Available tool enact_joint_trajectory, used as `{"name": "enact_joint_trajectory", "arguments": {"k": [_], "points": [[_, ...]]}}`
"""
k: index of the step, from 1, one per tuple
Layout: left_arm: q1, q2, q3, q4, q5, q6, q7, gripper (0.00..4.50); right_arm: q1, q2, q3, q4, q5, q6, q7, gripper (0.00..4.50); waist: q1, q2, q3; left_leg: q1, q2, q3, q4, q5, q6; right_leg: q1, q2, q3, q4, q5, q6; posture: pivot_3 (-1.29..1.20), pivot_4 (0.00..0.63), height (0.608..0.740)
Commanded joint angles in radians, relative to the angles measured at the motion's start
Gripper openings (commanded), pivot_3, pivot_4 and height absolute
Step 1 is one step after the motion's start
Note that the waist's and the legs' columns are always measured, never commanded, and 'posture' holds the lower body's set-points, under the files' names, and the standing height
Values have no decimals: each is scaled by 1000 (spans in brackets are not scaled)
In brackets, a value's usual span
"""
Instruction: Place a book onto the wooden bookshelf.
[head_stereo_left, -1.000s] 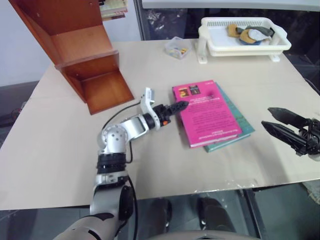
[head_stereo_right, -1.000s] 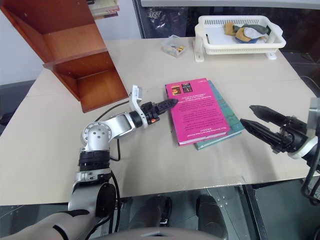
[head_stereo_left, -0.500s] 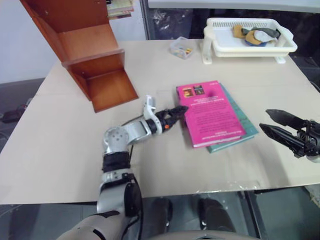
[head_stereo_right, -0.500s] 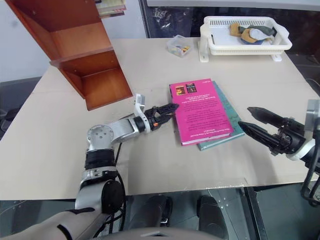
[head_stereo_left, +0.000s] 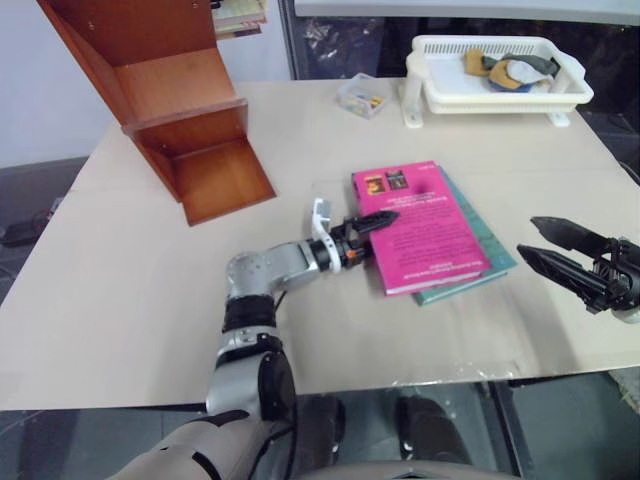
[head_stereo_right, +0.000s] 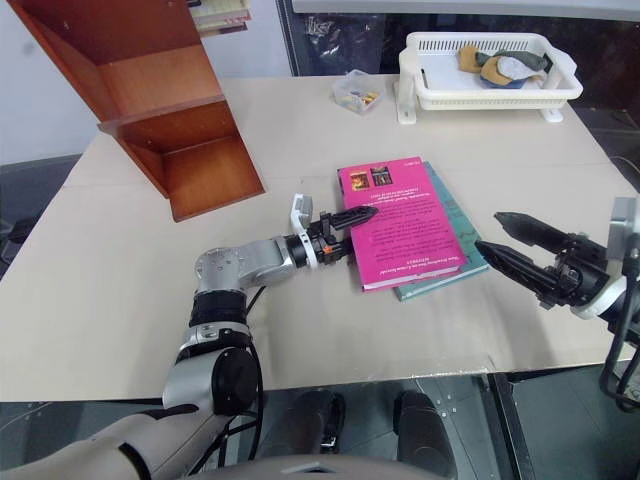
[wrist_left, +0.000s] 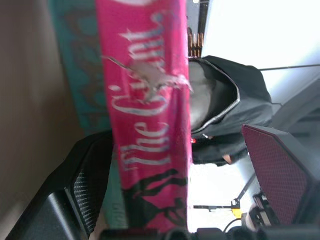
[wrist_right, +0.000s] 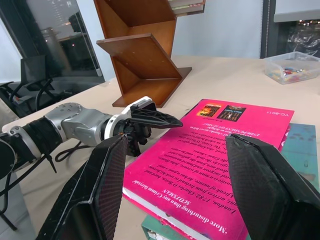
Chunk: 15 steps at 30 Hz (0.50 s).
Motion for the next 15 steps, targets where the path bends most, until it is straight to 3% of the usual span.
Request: {"name": "enact_joint_trajectory", "arguments": {"k": [1, 6, 8, 15], "points": [[-16, -11, -3, -2, -15, 20, -26, 3329, 8, -10, -14, -36, 15, -24, -4, 3177, 0, 0, 0, 0, 0, 0, 0, 0, 0, 0, 0, 0, 0, 0, 0, 0, 150, 740], [-24, -9, 26, 29, -17, -6, -14, 948, 17, -7, -11, -39, 17, -30, -7, 3177, 0, 0, 0, 0, 0, 0, 0, 0, 0, 0, -1, 0, 0, 0, 0, 0, 150, 740], [-29, -9, 41, 46, -15, -21, -16, 293, 17, -7, -8, -38, 21, -29, -5, 3177, 0, 0, 0, 0, 0, 0, 0, 0, 0, 0, -1, 0, 0, 0, 0, 0, 150, 740], [-15, -3, 63, -33, -43, -41, -43, 222, 9, -17, 1, -23, 48, -19, 4, 3177, -1, 0, 0, 0, 0, 0, 0, 0, 0, 0, -1, 0, 0, 0, 0, 0, 150, 740]]}}
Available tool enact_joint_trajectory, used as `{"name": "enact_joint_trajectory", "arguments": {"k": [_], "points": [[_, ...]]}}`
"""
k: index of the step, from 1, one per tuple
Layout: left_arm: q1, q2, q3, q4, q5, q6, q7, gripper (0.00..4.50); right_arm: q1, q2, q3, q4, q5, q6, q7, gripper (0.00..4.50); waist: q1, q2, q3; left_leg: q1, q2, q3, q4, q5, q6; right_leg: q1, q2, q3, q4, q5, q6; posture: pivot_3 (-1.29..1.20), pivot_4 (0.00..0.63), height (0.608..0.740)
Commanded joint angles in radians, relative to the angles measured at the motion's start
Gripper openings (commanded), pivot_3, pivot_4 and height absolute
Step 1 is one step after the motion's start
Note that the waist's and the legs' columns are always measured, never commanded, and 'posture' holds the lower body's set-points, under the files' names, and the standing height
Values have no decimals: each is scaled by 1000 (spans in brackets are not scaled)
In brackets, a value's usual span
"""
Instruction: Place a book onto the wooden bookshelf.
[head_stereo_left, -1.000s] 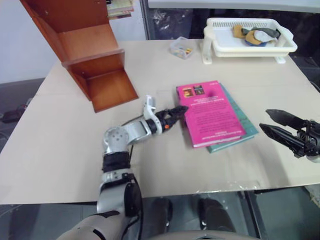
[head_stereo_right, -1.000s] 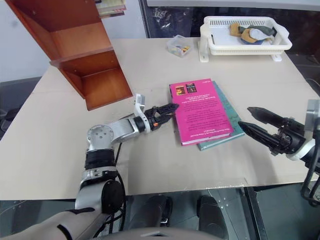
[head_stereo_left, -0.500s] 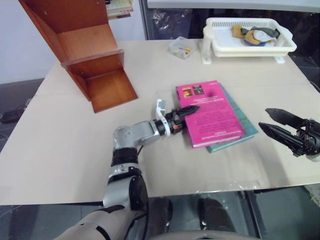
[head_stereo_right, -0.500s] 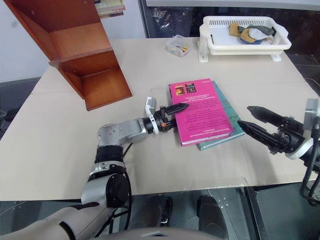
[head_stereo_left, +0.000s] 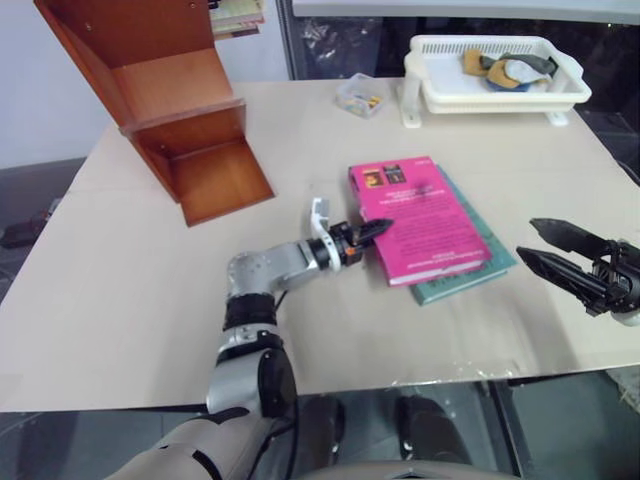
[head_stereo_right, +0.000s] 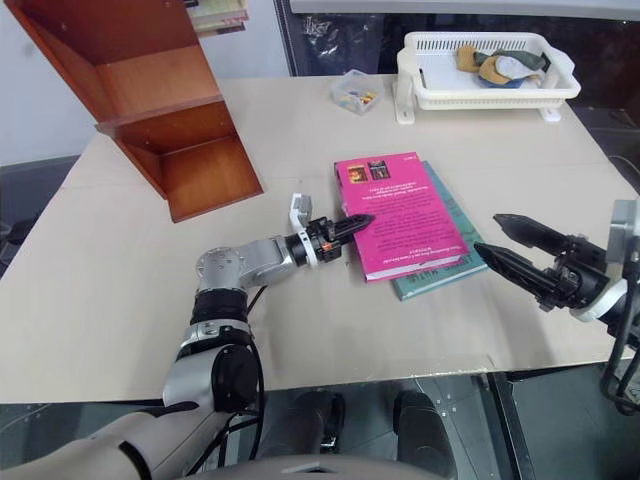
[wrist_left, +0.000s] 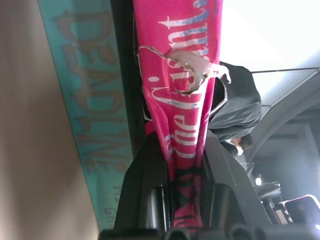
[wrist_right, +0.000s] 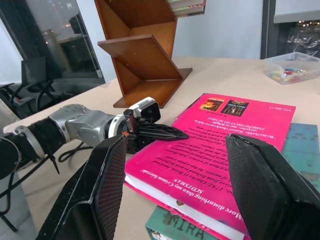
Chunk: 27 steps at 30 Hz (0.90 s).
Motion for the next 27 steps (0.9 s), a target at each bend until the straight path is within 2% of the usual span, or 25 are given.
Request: {"name": "enact_joint_trajectory", "arguments": {"k": [1, 5, 11, 17, 24, 27], "points": [[9, 1, 15, -117, -35, -42, -35, 222, -8, -19, -2, -12, 32, -4, 8, 3177, -1, 0, 0, 0, 0, 0, 0, 0, 0, 0, 0, 0, 0, 0, 0, 0, 150, 740], [47, 27, -49, -282, 20, -120, -63, 222, -13, -26, -7, -3, 70, 5, 25, 3177, 0, 0, 0, 0, 0, 0, 0, 0, 0, 0, -2, 1, 0, 0, 0, 0, 150, 740], [58, 123, -214, -482, 173, -264, -124, 222, -28, -48, 4, 52, 55, -8, 66, 3177, 3, 0, 0, 0, 0, 0, 0, 0, 0, 0, -2, 0, 0, 0, 0, 0, 150, 740], [-14, 330, -445, -610, 443, -442, -210, 222, -93, -74, 45, 176, -5, -41, 154, 3177, -1, -1, 0, 0, 0, 1, 0, 0, 0, 0, 0, 0, -1, 0, 0, 0, 150, 740], [-112, 575, -672, -643, 781, -626, -286, 222, -233, -112, 122, 402, -100, -92, 299, 3177, -3, 0, 0, 2, 1, 2, -1, 0, 0, 0, 2, 2, -1, 0, 0, 0, 150, 740], [-153, 651, -732, -650, 894, -687, -330, 222, -296, -118, 152, 482, -129, -101, 349, 3177, -4, 0, 1, 1, 1, 2, -2, 0, 0, 0, 2, 2, -1, 0, 0, 0, 150, 740]]}}
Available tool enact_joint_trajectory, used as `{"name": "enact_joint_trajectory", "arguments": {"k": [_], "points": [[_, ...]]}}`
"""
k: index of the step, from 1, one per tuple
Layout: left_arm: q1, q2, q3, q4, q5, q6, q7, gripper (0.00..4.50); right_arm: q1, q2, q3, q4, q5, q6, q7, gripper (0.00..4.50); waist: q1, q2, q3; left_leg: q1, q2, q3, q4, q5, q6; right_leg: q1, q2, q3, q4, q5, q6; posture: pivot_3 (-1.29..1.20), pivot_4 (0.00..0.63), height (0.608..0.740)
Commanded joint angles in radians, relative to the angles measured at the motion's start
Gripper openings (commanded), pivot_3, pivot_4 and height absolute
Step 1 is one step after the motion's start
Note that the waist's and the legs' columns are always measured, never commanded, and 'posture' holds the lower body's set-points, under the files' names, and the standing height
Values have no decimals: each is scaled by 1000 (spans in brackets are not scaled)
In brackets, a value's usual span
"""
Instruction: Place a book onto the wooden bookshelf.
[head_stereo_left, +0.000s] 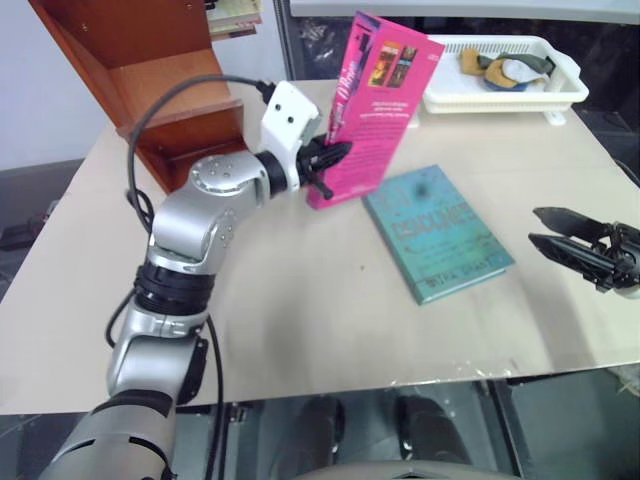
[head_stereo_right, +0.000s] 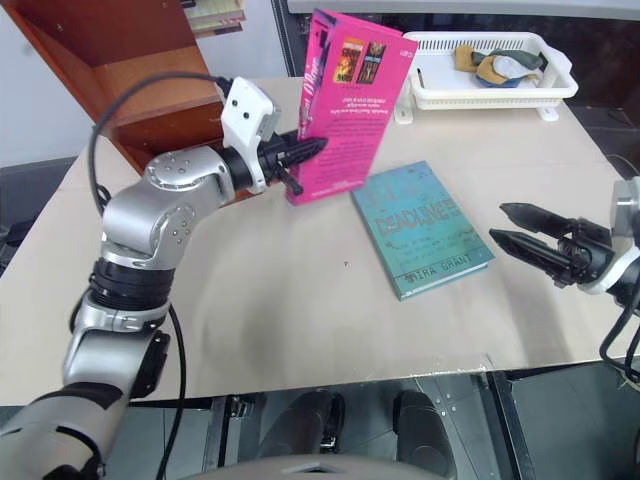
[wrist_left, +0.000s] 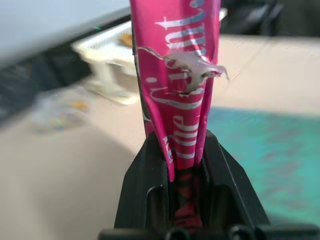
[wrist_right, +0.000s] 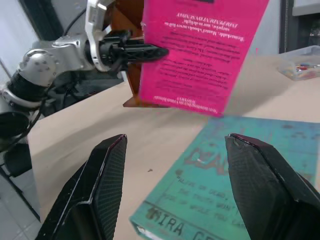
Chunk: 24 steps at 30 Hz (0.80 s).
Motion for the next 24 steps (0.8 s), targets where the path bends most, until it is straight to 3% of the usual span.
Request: {"name": "enact_joint_trajectory", "arguments": {"k": [1, 6, 13, 24], "points": [[-57, 85, -69, -22, 163, -96, -55, 222, -69, -23, 17, 74, -28, -29, 68, 3177, -1, 0, 1, 0, 0, 0, 0, 0, 0, 0, 0, 0, 0, 0, 0, 0, 150, 740], [-198, 201, -144, 2, 385, -282, -133, 222, -156, -14, 71, 168, -79, -49, 121, 3177, 5, -4, 3, -5, 0, -2, 0, 0, 0, -4, 0, -2, -1, 0, 0, 0, 150, 740], [-398, 222, -173, 142, 537, -484, -254, 222, -260, -3, 127, 291, -139, -69, 180, 3177, 3, -4, 4, -6, -1, -1, -1, 0, 0, -4, -1, -2, -4, 0, 0, 0, 150, 740], [-590, 237, -243, 322, 781, -511, -460, 222, -356, 26, 163, 379, -199, -84, 218, 3177, -6, -4, 5, -6, -1, 0, -1, 0, 1, -5, 1, -2, -1, 0, 1, 0, 150, 740]]}}
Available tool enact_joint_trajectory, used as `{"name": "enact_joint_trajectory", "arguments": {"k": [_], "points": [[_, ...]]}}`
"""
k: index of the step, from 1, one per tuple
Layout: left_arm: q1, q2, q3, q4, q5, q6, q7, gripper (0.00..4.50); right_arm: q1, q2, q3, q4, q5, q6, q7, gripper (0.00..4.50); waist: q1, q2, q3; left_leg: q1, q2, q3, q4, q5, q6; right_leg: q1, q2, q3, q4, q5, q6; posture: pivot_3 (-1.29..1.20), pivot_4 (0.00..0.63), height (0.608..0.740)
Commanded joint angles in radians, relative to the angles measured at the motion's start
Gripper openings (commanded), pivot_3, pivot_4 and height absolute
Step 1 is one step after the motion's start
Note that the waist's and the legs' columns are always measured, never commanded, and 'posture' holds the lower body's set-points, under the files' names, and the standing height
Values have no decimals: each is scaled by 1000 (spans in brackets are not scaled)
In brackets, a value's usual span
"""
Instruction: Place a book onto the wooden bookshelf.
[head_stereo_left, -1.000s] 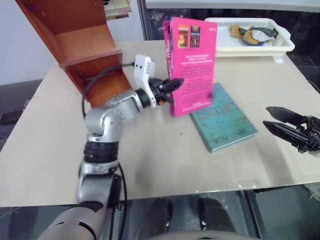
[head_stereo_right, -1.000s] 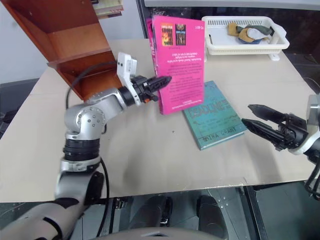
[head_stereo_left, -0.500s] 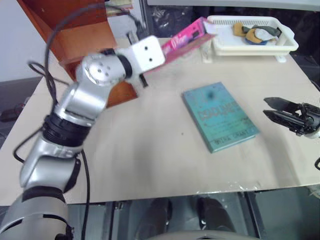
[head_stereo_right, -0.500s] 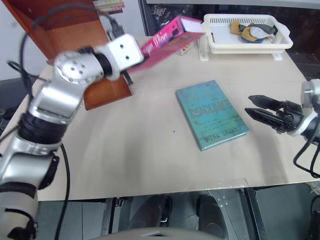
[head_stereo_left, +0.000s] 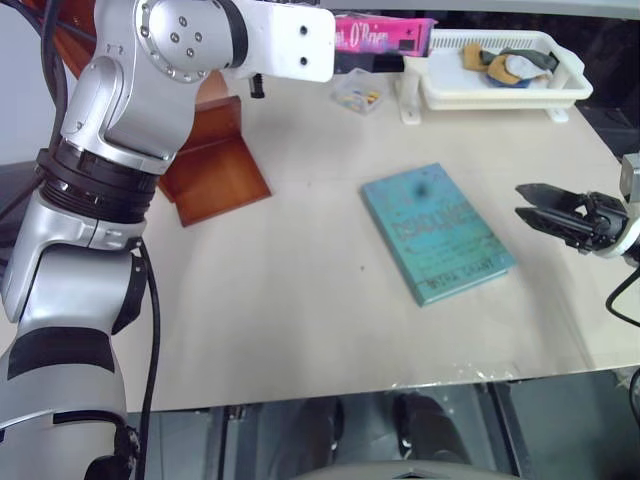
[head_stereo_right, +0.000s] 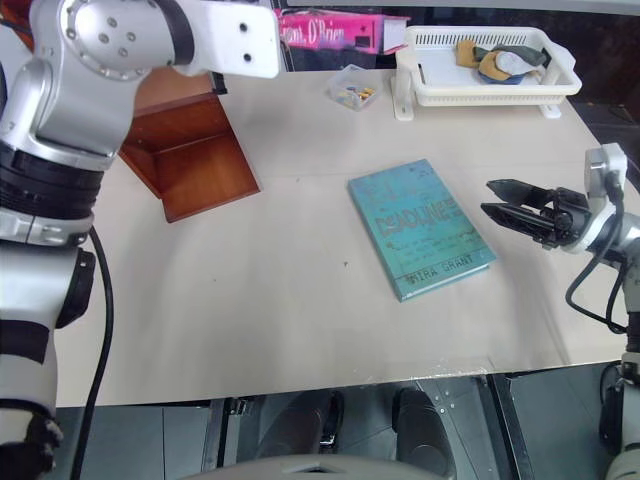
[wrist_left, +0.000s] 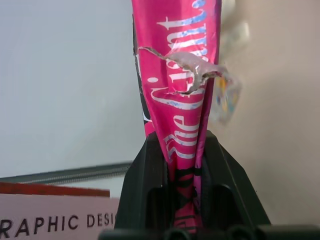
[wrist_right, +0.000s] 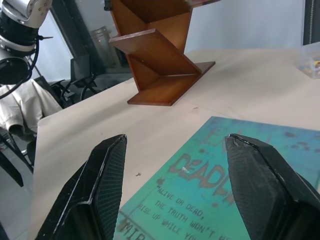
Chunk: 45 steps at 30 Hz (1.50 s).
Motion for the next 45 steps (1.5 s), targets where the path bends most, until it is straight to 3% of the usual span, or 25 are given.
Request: {"name": "enact_joint_trajectory", "arguments": {"k": [1, 10, 16, 25, 28, 35, 45], "points": [[-84, 18, 0, 39, 82, -1, -48, 222, -38, 3, -1, 18, -11, -21, 20, 3177, -3, 0, 0, 0, 0, 0, 0, 0, 0, 0, 0, 0, 0, 0, 0, 0, 150, 740], [-103, 24, 27, 74, 198, 82, -91, 222, -115, 8, -19, 114, -23, -51, 79, 3177, -21, 0, 3, 0, 0, 0, 1, 0, 0, -1, 0, 0, 2, 0, 1, 0, 150, 740], [5, 113, 67, -46, 234, 191, -185, 222, -252, 14, 5, 279, -66, -94, 138, 3177, -41, 2, 5, 0, 1, 3, 1, 0, 0, -4, 1, 4, 5, 0, 1, 0, 150, 740], [91, 136, 101, -177, 295, 335, -245, 222, -387, 35, 67, 374, -73, -118, 212, 3177, -42, 1, 6, -7, 1, 2, 4, 0, 0, -10, 0, 3, 7, 0, 0, 0, 150, 740], [108, 137, 110, -198, 311, 370, -245, 222, -408, 34, 92, 385, -56, -129, 212, 3177, -43, 1, 6, -18, 1, 3, 12, 0, 0, -21, 0, 3, 20, 0, 0, 0, 150, 740], [139, 140, 133, -220, 349, 439, -229, 222, -428, 34, 128, 399, -38, -156, 212, 3177, -43, 1, 6, -18, 1, 4, 14, 0, 0, -22, 0, 4, 20, 0, 0, 0, 150, 740], [205, 224, 170, -247, 379, 486, -254, 222, -425, 22, 139, 433, -40, -188, 212, 3177, -46, 1, 6, -17, 1, 5, 15, 0, 0, -23, 0, 5, 21, 0, 0, 0, 150, 740]]}}
